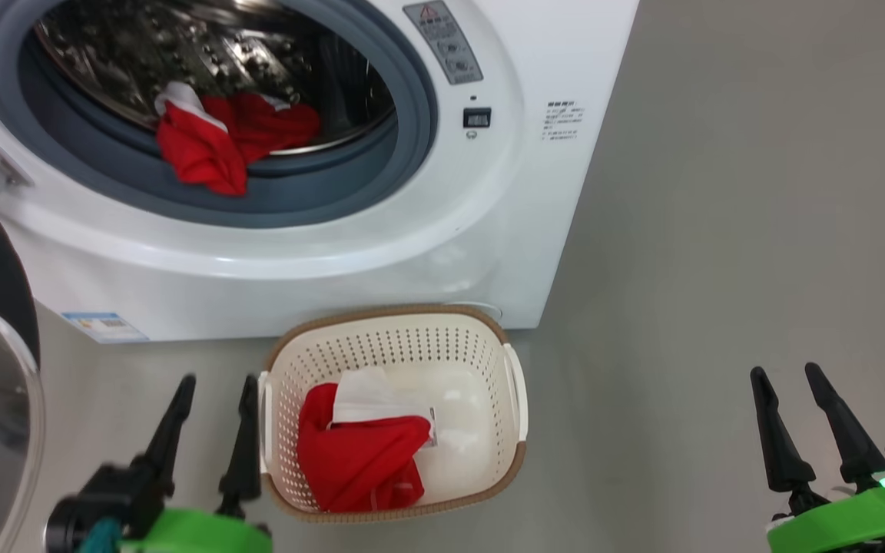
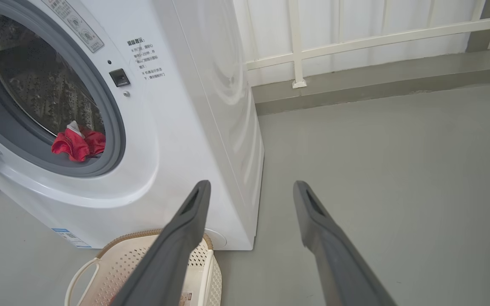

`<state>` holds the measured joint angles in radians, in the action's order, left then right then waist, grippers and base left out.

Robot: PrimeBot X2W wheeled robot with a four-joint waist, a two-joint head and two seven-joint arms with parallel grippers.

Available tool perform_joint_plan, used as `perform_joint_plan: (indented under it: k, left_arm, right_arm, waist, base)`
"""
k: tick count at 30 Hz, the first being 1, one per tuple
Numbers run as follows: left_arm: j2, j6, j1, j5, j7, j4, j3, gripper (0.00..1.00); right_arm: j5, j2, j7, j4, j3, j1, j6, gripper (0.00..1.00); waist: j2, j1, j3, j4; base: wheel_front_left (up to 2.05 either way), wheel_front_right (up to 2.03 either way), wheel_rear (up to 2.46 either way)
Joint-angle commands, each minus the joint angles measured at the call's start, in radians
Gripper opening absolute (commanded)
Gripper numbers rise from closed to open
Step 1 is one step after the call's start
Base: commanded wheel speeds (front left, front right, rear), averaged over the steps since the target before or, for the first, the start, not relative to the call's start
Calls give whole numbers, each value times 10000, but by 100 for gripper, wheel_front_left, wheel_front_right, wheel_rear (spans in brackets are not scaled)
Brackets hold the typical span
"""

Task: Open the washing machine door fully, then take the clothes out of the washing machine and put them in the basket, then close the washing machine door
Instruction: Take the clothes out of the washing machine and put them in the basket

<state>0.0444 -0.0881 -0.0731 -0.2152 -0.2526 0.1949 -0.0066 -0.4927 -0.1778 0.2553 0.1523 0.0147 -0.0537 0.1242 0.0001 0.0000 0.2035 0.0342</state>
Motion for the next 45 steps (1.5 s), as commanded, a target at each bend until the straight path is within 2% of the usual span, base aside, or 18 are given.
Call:
perform_joint_plan:
  k: [1, 9, 10, 18, 28, 39, 45]
  left_arm:
    - [59, 61, -655, 62, -91, 72, 191, 100]
    - [75, 165, -3311, 496, -91, 1591, 155, 100]
    - [126, 188, -4033, 582, -91, 2029, 218, 100]
    - [556, 443, -6852, 866, -25, 4496, 276, 100]
    - [1117, 873, -9652, 1092, 237, 6916, 195, 100]
    - [1842, 1536, -11920, 1261, 431, 9392, 127, 100]
    - [2160, 1540, -12533, 1255, 499, 10256, 38, 100]
  right_arm:
    - [-2, -118, 65, -284, -204, 321, 65, 100]
    - [20, 47, 65, -357, -297, 915, 65, 100]
    - [17, 71, 65, -376, -312, 1079, 65, 100]
    - [32, 186, 65, -433, -347, 1620, 65, 100]
    - [73, 322, 65, -530, -361, 2086, 65, 100]
    - [73, 415, 65, -517, -599, 2592, 65, 100]
    - [45, 489, 65, -536, -701, 2732, 65, 100]
  waist:
    - [-1, 0, 363, 26]
    - [-1, 0, 1384, -162]
    - [-1, 0, 1651, -229]
    - [-1, 0, 2465, -500]
    - [-1, 0, 3186, -666]
    - [-1, 0, 3741, -984]
    - [-1, 0, 3996, -1235]
  base:
    - [0, 0, 0]
    - [0, 0, 0]
    - [0, 0, 0]
    - [0, 0, 0]
    - [0, 0, 0]
    - [0, 0, 0]
    - [0, 0, 0]
